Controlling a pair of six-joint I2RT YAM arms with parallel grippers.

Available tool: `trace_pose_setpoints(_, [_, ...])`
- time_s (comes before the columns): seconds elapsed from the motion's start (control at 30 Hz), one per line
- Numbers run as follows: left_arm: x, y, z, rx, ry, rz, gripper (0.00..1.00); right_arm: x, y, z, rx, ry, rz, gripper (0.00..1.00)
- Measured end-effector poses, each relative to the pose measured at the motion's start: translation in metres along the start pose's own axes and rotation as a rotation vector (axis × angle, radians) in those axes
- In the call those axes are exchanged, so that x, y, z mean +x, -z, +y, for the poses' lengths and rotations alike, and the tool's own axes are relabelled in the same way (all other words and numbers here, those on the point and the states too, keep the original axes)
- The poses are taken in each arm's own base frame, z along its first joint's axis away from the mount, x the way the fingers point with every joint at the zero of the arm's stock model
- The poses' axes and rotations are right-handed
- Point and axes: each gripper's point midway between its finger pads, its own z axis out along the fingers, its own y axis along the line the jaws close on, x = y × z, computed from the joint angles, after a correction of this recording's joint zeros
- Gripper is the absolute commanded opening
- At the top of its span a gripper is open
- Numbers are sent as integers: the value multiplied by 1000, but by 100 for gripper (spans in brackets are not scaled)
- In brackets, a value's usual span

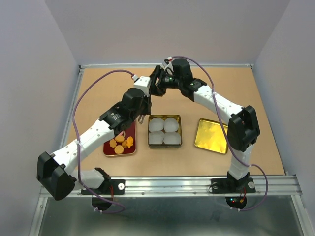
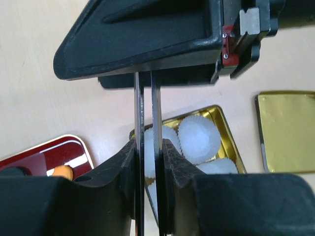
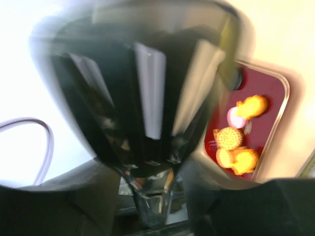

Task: Pack the cookies

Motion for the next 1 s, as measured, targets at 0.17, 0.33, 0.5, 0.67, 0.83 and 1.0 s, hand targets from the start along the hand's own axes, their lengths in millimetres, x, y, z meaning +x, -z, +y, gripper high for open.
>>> trace_pose_setpoints(0.17, [7, 7, 3, -19, -31, 57, 9, -2, 0, 0, 1, 7, -9, 100])
trace_pose_setpoints(0.33, [11, 16, 13, -66, -43, 103, 9, -14, 13, -11, 72, 26, -63, 100])
trace_pose_setpoints(0.5, [27, 32, 22, -117, -15, 203, 18, -47, 68, -4, 134, 87, -187, 100])
trace_pose_setpoints(0.67, [62, 58, 34, -197, 87, 370, 22, -62, 135, -2, 167, 139, -314, 100])
trace_pose_setpoints(0.83, [83, 99, 44, -263, 207, 460, 31, -34, 150, -20, 204, 137, -288, 100])
trace_pose_setpoints(1.0, [90, 143, 47, -236, 314, 445, 39, -7, 148, -59, 274, 89, -218, 100])
